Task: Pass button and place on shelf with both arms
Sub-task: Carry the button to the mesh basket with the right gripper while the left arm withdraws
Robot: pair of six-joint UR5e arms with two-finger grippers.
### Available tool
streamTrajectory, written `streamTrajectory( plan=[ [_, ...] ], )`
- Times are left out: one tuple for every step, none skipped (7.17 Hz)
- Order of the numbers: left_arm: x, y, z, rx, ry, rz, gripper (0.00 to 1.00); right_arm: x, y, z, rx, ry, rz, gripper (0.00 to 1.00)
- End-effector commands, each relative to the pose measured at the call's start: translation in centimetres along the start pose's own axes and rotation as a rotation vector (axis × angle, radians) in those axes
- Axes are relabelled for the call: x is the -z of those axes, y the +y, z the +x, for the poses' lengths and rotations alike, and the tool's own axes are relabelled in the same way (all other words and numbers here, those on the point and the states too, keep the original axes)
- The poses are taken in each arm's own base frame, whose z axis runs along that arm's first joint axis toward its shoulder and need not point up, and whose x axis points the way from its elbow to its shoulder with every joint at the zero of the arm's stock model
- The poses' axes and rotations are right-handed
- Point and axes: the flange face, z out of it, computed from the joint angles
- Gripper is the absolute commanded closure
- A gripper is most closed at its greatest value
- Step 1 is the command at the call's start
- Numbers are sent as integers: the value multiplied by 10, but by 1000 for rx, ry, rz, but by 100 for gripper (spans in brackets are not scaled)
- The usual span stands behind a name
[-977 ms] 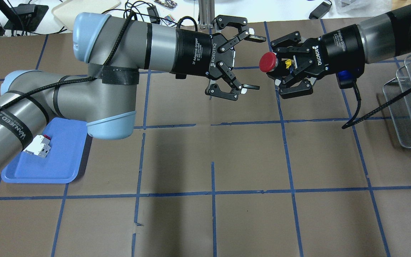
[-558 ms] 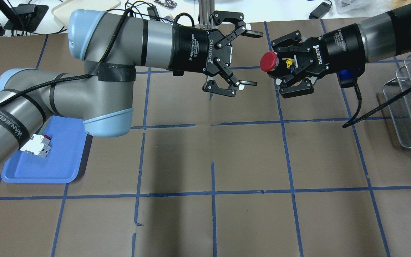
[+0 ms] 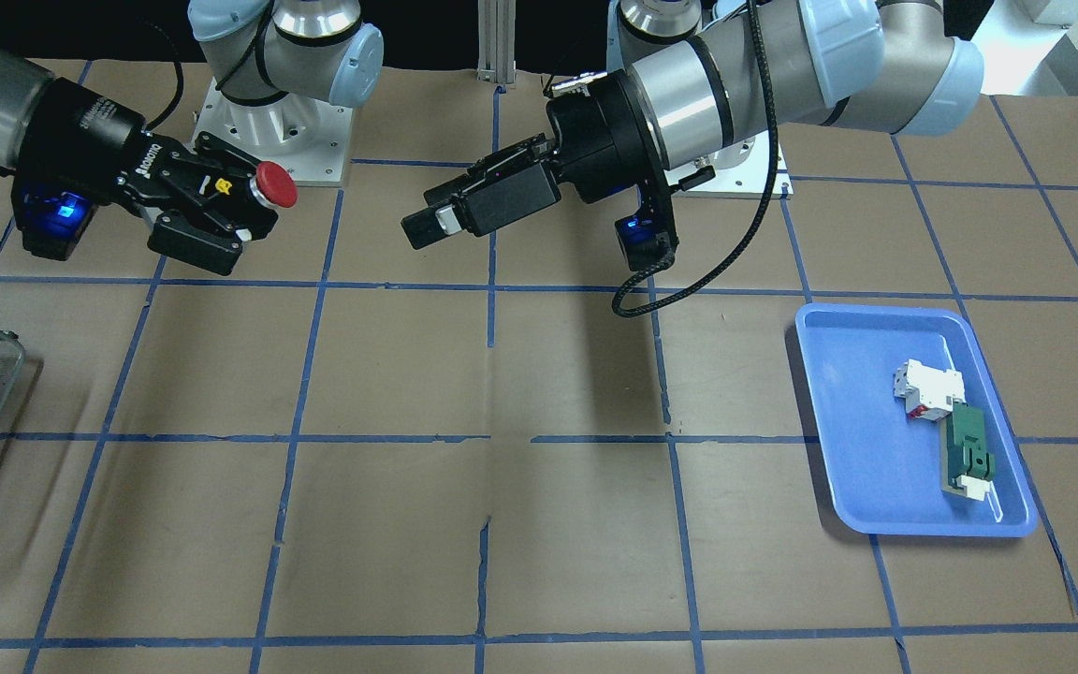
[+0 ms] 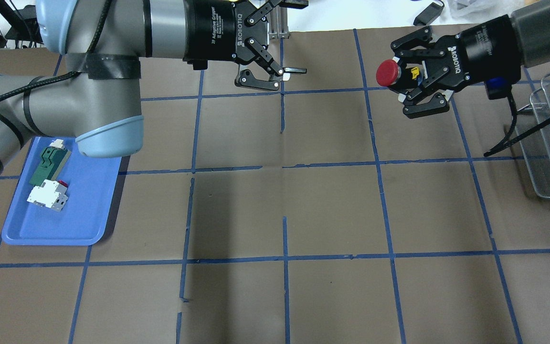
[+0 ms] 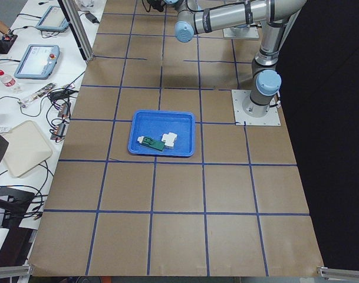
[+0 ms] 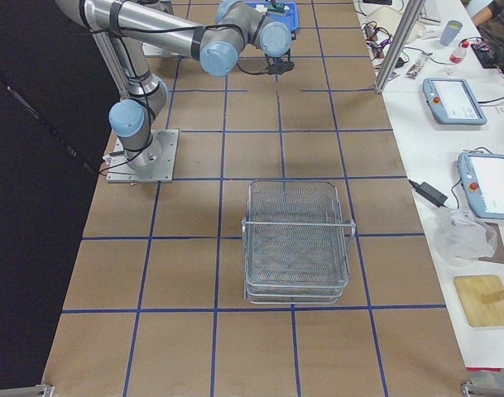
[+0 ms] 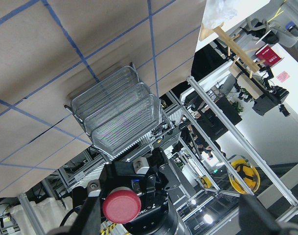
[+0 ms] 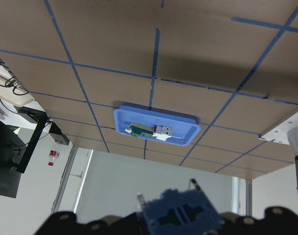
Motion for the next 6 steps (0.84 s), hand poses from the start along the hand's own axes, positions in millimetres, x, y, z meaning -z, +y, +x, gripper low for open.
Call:
streamTrajectory(
  plan=[
    [-2, -22, 18, -52, -15, 126, 0, 43, -37, -6, 138, 43, 140, 100],
    [-8, -37, 21, -100, -49, 245, 0, 60, -50, -14, 201, 99, 200, 100],
    [-17, -44, 23, -105, -113, 302, 0, 76, -67, -29, 297, 209, 296, 100],
    [-22, -37, 24, -221, -169, 428, 0, 91, -85, -39, 393, 330, 342, 100],
    [-39, -33, 9, -306, -257, 492, 0, 126, -112, -37, 486, 427, 395, 100],
    [-42, -44, -11, -379, -443, 563, 0, 160, -156, -32, 558, 507, 403, 100]
  ],
)
